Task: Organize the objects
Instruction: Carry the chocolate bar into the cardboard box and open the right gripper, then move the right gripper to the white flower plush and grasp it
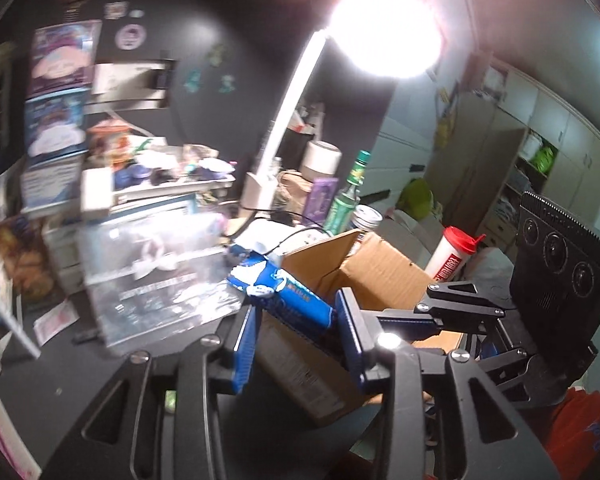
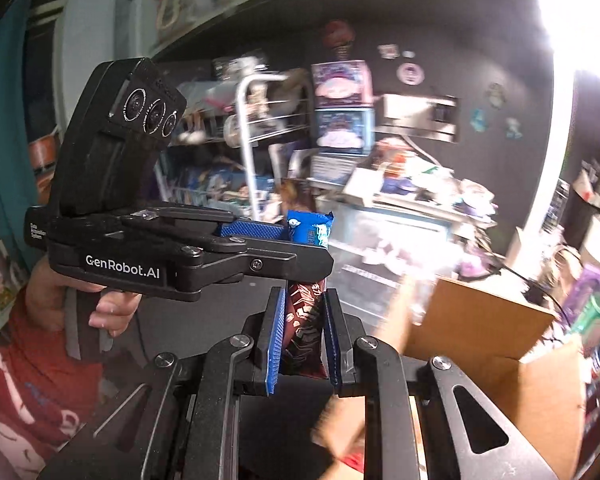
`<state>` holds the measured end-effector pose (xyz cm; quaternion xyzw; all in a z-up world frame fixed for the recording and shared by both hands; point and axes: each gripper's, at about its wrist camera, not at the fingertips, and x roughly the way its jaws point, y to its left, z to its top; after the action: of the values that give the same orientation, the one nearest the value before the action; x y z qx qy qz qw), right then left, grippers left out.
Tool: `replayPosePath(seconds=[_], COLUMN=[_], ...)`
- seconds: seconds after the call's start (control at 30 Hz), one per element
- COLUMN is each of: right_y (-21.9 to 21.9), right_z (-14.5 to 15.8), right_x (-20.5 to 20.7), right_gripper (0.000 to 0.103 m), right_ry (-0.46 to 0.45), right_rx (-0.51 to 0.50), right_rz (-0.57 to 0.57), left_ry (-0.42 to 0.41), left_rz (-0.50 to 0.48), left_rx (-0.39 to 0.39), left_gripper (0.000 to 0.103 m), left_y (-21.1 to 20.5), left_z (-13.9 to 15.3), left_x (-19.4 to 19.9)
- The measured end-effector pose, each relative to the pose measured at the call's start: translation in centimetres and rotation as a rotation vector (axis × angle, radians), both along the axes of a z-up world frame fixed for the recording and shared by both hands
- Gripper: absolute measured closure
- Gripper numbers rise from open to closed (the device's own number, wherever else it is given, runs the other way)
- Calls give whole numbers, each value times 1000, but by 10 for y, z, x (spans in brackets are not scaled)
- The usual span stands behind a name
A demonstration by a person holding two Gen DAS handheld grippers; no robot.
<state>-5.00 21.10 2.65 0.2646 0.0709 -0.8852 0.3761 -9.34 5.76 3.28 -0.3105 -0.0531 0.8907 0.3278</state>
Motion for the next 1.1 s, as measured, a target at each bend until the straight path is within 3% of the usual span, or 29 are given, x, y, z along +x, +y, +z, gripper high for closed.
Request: replayPosePath(seconds=[0.33,0.53,0.6,0.67,1.1], right_y=[73,87,88,90,69], right_z=[-9,-21,-21,-20,-9], right_x=[-34,-42,-41,-39,-23], right_gripper=[89,88,82,74,73], right_ry=[-114,-170,-164,-153,-117], right_rx=[-7,20,39,55,57], right_rz=[-105,-133,-148,-159,-127], left_ry=[-80,-110,-105,-89,25], left_rz=[-119,-147,-151,-152,-19], left_rx=[-91,-168,-177,-170,-124], left_gripper=[68,65,42,34,25], left_y=[89,116,117,114,52], left_z=[-10,-22,-22,-18,13], left_x=[-43,-53,-51,-47,-10])
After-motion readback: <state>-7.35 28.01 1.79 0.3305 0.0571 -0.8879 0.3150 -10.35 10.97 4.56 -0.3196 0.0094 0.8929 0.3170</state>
